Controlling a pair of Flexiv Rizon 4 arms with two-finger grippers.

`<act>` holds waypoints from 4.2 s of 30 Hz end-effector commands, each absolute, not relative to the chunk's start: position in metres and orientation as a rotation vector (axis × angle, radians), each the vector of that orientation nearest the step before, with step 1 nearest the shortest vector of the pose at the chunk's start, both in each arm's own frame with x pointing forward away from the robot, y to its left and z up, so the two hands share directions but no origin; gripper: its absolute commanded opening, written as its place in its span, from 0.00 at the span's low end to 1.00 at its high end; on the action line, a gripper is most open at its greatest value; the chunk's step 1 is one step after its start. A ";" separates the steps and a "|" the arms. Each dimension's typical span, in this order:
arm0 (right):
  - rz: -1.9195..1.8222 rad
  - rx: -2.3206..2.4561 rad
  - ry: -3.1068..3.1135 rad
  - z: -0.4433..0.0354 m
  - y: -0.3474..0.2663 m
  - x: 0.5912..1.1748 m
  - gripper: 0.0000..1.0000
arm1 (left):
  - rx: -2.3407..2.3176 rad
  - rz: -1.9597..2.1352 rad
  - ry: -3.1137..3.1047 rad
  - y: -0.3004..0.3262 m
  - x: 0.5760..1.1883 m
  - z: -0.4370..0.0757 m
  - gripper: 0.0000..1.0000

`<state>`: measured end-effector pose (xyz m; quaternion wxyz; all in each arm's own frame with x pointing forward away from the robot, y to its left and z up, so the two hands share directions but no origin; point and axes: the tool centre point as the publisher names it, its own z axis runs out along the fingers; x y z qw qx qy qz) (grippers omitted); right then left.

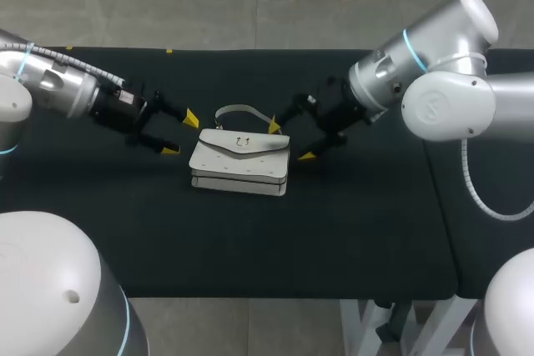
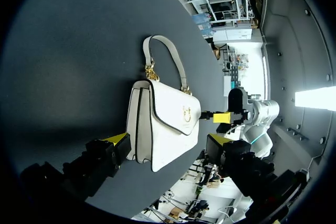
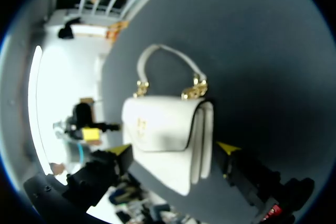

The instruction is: Pick up the bag, open it, inspect its contents, close it, and place it on the opposite side

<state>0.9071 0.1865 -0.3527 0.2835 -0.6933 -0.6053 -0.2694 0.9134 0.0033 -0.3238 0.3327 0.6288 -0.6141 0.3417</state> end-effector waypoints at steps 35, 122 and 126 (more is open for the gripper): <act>-0.731 -1.781 -1.377 -0.367 0.196 0.923 0.67 | 1.355 0.993 -1.589 -0.033 0.948 -0.358 0.62; -0.802 -1.903 -1.558 -0.345 0.121 0.920 1.00 | 1.464 0.878 -1.553 -0.020 0.903 -0.364 0.00; -0.787 -1.884 -1.589 -0.344 0.119 0.921 1.00 | 1.474 0.842 -1.565 -0.019 0.904 -0.364 0.00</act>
